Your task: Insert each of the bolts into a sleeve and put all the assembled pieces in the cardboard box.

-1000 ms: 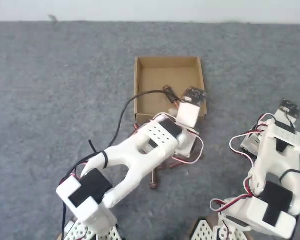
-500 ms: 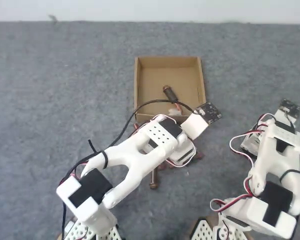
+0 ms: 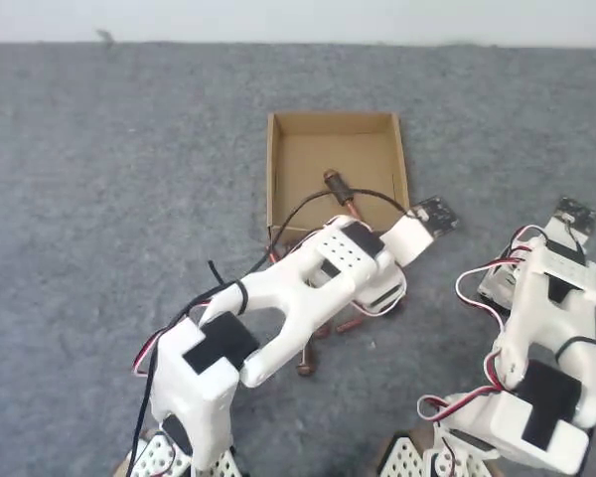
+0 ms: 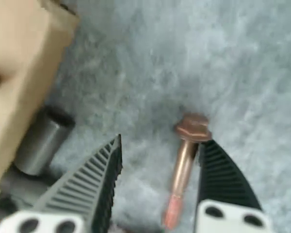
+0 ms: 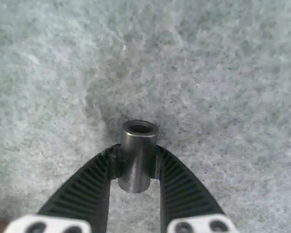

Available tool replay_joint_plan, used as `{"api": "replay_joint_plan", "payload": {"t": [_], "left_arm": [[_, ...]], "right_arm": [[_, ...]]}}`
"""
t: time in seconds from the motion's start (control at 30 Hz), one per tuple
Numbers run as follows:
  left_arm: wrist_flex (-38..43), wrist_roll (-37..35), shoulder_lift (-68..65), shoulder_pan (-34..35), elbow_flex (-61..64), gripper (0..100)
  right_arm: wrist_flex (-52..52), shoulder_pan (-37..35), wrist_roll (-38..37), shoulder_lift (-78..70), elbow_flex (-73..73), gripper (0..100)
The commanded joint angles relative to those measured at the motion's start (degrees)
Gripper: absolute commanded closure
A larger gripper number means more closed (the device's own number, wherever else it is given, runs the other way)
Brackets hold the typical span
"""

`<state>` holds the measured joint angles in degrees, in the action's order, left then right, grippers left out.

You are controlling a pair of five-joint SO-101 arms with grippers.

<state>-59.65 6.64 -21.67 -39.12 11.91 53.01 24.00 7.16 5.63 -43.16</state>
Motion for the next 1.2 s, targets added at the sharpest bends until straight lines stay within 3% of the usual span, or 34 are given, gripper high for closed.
{"api": "replay_joint_plan", "payload": {"t": [0.0, 0.2, 0.5, 0.63, 0.83, 1.17], "left_arm": [[-0.5, 0.3, 0.4, -2.4, -3.3, 77], [-3.5, 0.4, -2.1, -3.9, -4.6, 87], [-12.2, 0.1, -11.1, -2.0, -15.8, 89], [-11.0, 0.1, -9.4, -2.1, -15.3, 99], [-6.7, -0.6, -1.2, -2.1, -8.0, 99], [1.0, -10.7, 19.1, -0.9, 7.9, 99]], "right_arm": [[-0.4, -0.7, -0.6, 0.1, 3.7, 99.3], [-0.4, -0.7, -0.6, 0.1, 3.7, 99.3], [-0.4, -0.7, -0.6, 0.1, 3.6, 99.3], [-0.4, -0.7, -0.6, 0.1, 3.6, 99.3], [-0.4, -0.7, -0.6, 0.1, 3.6, 99.3], [-0.4, -0.7, -0.6, 0.1, 3.6, 99.3]]}}
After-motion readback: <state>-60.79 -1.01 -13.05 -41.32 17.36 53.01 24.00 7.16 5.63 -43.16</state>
